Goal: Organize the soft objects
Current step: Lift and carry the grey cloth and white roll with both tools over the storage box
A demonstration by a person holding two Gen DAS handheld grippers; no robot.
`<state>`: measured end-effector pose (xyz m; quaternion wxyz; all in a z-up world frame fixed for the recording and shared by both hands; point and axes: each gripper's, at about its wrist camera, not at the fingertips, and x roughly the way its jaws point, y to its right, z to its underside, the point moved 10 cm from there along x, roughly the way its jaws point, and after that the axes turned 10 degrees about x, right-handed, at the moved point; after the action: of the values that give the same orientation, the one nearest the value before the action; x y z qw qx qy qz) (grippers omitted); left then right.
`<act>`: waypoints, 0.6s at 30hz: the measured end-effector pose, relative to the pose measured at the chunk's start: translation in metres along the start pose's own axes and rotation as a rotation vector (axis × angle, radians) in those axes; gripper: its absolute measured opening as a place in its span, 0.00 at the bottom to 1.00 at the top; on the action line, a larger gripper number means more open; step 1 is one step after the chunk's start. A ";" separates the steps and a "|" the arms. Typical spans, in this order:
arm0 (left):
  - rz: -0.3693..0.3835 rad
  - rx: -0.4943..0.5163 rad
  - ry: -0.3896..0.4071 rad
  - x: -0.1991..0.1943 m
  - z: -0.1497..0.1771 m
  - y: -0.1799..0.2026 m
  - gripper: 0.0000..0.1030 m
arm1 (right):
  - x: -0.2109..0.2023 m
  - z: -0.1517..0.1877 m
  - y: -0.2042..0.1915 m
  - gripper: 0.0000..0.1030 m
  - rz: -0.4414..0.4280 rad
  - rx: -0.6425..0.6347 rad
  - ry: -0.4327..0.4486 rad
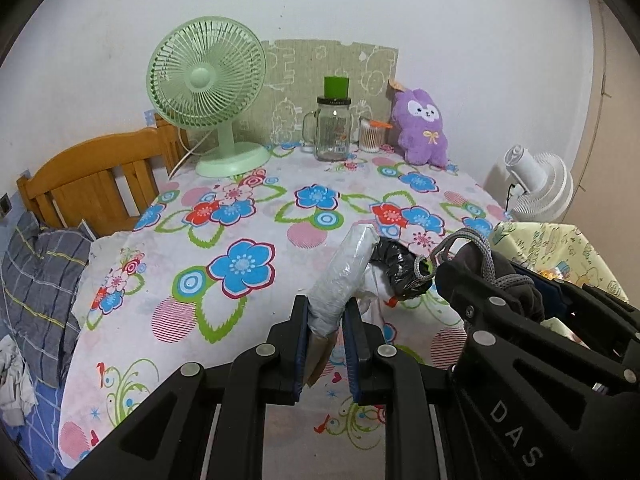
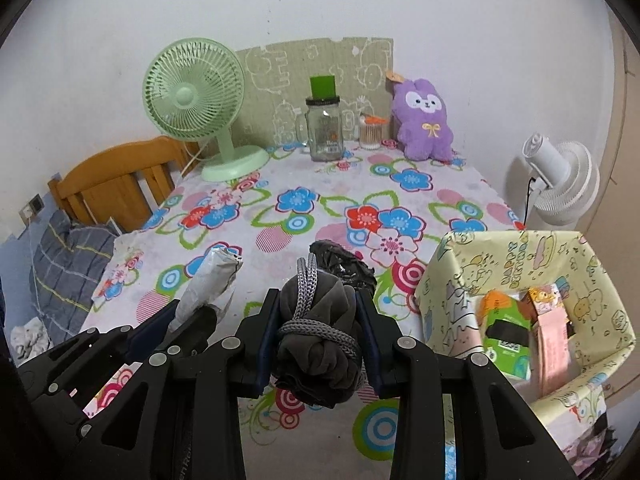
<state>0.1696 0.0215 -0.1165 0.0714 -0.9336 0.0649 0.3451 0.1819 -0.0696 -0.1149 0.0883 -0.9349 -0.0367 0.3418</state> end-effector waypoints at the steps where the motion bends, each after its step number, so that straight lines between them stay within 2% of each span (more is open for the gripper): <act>1: -0.002 -0.001 0.003 -0.002 -0.001 0.000 0.14 | -0.003 -0.001 0.000 0.38 -0.002 -0.001 0.005; 18: -0.014 0.000 0.061 -0.039 -0.019 0.013 0.14 | -0.047 -0.021 0.003 0.38 -0.026 -0.008 0.071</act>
<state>0.1501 0.0077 -0.0784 0.0716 -0.9441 0.0606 0.3160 0.1593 -0.0818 -0.0703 0.0905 -0.9462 -0.0471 0.3071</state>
